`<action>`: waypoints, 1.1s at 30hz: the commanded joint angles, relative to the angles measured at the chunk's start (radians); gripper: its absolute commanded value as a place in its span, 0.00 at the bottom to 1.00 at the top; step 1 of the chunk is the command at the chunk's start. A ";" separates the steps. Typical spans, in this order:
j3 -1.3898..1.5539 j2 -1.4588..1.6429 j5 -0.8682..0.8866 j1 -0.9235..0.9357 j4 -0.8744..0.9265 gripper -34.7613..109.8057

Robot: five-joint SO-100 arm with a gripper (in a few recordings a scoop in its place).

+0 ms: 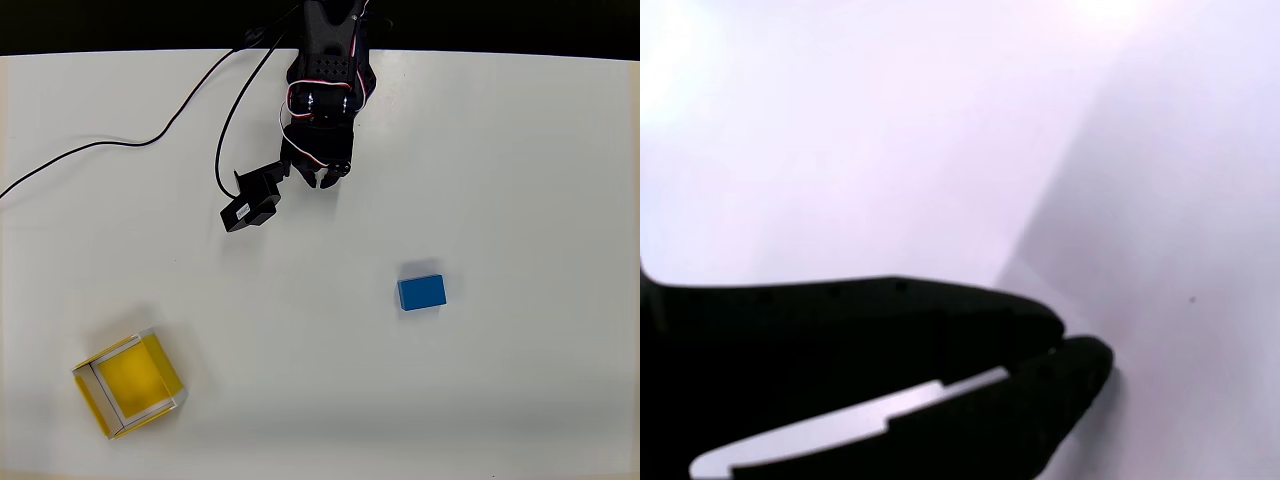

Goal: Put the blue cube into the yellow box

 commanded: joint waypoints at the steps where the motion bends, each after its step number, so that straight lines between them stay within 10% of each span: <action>1: 0.026 0.029 -0.002 -0.020 0.012 0.25; 18: -0.089 -0.146 -0.032 -0.017 -0.160 0.29; 33: -0.825 -0.833 0.417 -0.107 -0.364 0.57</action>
